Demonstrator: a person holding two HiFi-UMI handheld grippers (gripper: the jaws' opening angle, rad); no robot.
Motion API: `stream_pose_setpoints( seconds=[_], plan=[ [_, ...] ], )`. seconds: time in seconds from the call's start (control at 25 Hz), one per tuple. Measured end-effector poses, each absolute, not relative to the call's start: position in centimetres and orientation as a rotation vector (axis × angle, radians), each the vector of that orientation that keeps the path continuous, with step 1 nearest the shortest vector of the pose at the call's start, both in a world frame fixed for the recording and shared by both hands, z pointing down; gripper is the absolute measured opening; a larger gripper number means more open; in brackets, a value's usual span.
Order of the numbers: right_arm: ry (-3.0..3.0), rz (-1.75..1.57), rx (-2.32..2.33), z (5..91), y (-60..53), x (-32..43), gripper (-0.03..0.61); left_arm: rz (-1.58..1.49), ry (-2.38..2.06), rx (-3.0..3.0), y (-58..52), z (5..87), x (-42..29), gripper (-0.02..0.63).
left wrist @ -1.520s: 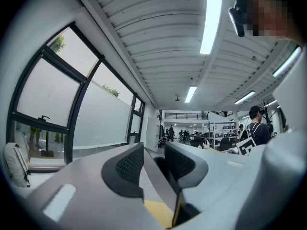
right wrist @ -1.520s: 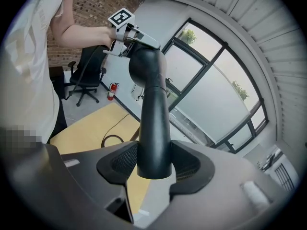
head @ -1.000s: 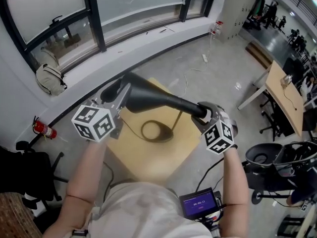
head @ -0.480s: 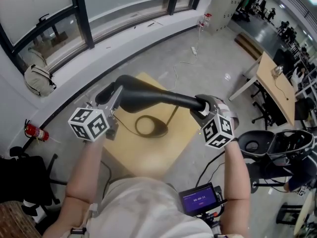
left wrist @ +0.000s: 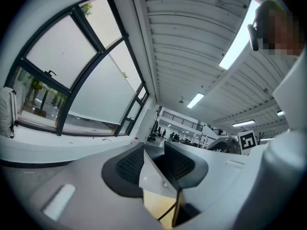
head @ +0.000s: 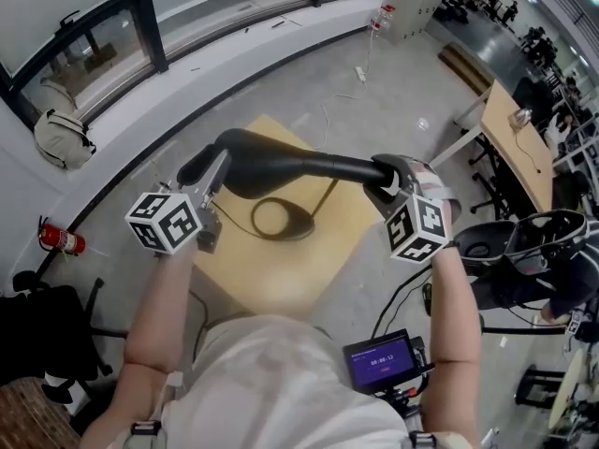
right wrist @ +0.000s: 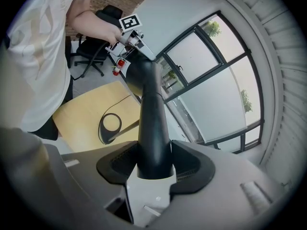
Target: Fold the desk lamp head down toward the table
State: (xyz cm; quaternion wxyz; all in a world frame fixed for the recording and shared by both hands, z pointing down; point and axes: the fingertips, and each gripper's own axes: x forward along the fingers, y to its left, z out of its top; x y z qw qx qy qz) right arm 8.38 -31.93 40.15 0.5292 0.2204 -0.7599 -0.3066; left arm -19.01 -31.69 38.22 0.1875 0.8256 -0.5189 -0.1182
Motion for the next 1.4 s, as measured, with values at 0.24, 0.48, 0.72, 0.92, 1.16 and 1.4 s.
stream_pose_setpoints(
  seconds=[0.24,0.48,0.72,0.92,1.16,1.4],
  plan=[
    [-1.766,-0.752,0.505,40.0,-31.9,8.5,0.230,-0.346,-1.424,2.304,-31.7,39.8,-18.8,0.135],
    [-1.715,-0.774,0.478,39.6,-32.1,8.5,0.231,-0.360,-1.394,2.279,-32.0,41.3,-18.6,0.138],
    [-1.677,-0.792,0.462,39.4,-32.1,8.3,0.232,-0.390,-1.350,2.241,-32.0,42.8,-18.6,0.137],
    [-1.635,-0.813,0.447,38.9,-32.1,8.3,0.233,-0.405,-1.324,2.215,-32.2,43.9,-18.3,0.138],
    [-1.594,-0.829,0.427,38.5,-32.1,8.4,0.233,-0.442,-1.295,2.192,-32.2,45.1,-17.7,0.140],
    [-1.544,-0.851,0.412,38.3,-32.0,8.2,0.235,-0.500,-1.243,2.163,-32.1,46.4,-17.5,0.140]
  ],
)
